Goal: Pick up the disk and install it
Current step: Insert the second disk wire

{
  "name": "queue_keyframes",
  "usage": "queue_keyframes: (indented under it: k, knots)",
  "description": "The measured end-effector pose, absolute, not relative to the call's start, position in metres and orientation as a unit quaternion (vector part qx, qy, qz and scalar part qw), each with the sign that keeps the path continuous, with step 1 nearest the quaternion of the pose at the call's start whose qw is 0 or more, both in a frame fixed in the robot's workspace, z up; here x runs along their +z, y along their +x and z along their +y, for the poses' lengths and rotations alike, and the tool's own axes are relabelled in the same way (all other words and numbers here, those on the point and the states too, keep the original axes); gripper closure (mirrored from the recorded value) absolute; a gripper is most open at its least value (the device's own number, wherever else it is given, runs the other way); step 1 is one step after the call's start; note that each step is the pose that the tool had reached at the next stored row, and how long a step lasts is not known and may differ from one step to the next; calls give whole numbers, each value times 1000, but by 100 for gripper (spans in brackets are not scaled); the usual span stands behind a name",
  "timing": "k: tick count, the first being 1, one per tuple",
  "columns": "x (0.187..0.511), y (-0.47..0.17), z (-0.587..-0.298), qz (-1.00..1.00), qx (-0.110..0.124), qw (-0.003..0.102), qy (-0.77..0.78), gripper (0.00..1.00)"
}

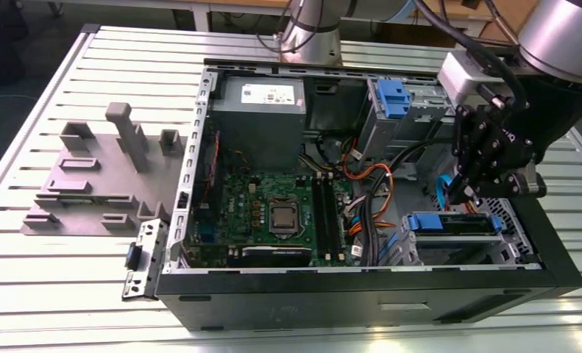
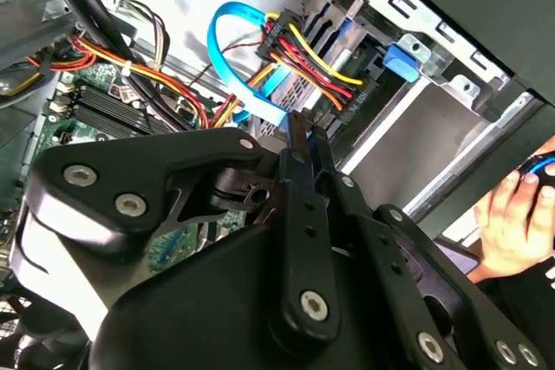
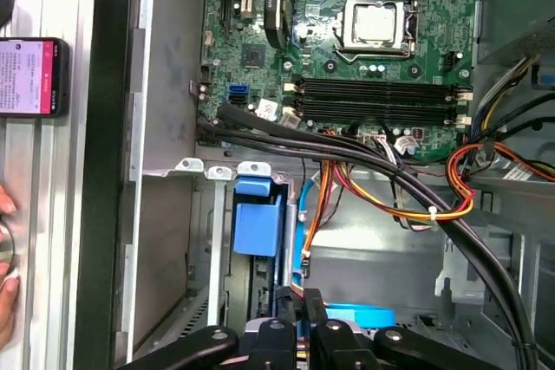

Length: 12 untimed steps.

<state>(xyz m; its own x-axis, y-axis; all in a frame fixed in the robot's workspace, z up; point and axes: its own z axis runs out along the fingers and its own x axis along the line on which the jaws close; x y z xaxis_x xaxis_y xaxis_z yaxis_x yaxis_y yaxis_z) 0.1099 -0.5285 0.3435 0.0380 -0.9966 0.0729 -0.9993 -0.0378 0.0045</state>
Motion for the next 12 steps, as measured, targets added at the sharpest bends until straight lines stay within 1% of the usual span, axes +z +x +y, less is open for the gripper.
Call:
queue_keyframes:
  k: [12]
  knots:
    - [343,110,-538,-693,25,27,720,84]
